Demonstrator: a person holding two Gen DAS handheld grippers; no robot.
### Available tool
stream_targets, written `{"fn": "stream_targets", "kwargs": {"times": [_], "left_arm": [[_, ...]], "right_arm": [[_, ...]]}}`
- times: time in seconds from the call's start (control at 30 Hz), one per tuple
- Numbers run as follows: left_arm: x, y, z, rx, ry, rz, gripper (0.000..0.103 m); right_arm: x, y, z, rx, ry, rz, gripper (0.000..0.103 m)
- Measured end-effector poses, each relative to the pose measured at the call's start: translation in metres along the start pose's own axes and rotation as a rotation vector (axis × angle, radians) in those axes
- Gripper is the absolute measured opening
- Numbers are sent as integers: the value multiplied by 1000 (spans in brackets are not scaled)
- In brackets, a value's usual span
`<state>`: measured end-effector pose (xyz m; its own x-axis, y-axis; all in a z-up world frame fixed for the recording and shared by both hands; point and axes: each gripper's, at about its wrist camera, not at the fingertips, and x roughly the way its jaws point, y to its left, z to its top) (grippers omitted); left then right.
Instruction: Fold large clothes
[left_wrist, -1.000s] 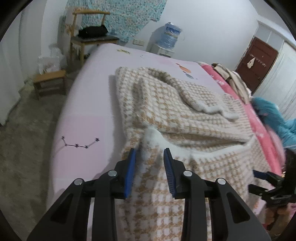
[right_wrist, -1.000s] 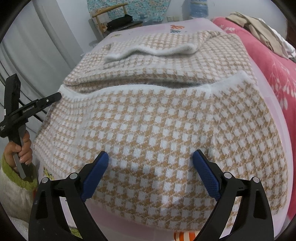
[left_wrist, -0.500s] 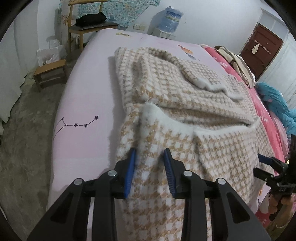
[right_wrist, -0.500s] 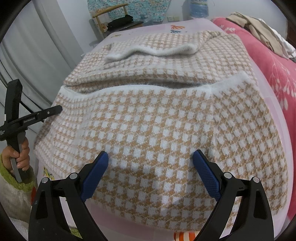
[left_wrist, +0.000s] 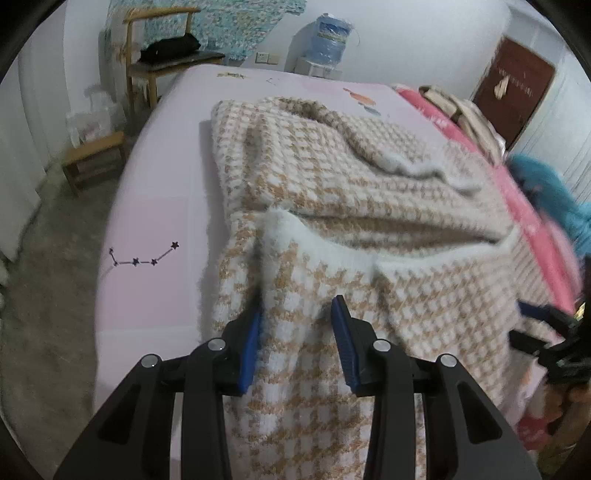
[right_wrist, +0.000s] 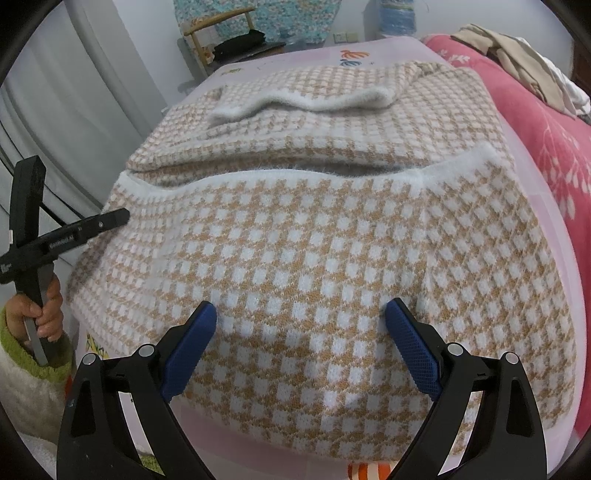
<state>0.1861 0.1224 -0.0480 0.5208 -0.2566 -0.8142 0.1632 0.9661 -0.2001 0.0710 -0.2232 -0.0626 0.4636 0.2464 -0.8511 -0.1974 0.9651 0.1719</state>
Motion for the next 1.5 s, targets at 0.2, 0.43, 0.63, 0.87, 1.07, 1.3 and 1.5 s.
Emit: {"fn": "stream_targets", "kwargs": {"times": [0.2,0.43,0.63,0.87,1.07,1.3,1.5], "left_arm": [[5,-17,1,61,13,116,36],[5,-17,0,65,13,131,36],[5,-19,0,68,9,145,36],[5,-22,-1,73,7,158,36],[5,-22,-1,74,7,159,36],[5,-26,-1,92,8,195,36],[7,-38,0,146,7,281,36]], "right_arm": [[0,1,0,2,0,1,89],[0,2,0,2,-2,2,89],[1,2,0,1,-1,2,89],[0,2,0,2,-2,2,89],[0,1,0,0,-1,3,89],[-12,-6,1,16,-36,28,89],[-56,-62,12,80,-166,-28,89]]}}
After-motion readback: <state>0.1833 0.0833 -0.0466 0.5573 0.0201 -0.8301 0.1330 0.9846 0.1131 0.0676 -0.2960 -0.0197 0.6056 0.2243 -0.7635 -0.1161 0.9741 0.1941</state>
